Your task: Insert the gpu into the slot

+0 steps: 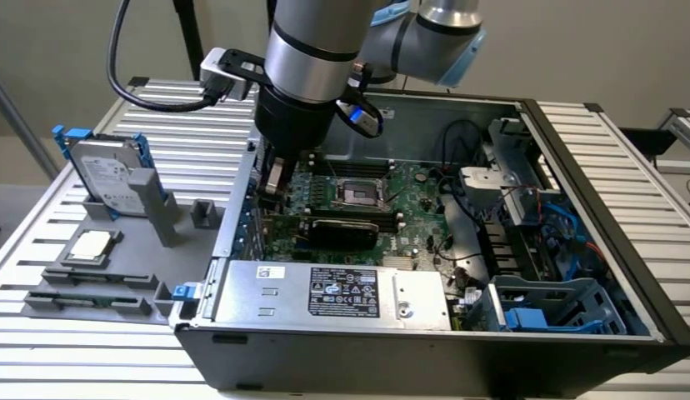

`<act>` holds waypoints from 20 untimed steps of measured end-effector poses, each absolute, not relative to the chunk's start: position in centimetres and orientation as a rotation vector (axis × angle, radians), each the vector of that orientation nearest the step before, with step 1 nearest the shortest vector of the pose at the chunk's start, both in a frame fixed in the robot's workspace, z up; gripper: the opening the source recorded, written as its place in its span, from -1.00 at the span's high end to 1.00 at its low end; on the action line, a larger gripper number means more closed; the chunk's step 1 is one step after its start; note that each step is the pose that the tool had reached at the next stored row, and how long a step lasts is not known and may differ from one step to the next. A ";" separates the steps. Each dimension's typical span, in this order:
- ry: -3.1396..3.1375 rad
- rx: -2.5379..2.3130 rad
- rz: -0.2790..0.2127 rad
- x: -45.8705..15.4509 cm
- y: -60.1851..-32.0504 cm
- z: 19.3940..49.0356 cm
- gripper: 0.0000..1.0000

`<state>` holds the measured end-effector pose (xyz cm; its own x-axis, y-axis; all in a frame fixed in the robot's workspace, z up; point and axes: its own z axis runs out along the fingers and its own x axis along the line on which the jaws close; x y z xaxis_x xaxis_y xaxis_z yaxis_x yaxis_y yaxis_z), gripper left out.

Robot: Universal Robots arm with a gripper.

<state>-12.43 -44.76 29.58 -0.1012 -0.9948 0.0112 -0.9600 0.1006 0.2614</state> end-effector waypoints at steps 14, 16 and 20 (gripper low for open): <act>-2.186 1.968 -0.279 -12.3 -44.6 29.6 0.79; -2.186 1.968 -0.279 -12.2 -44.6 29.6 0.79; -2.186 1.967 -0.278 -12.2 -44.5 29.6 0.79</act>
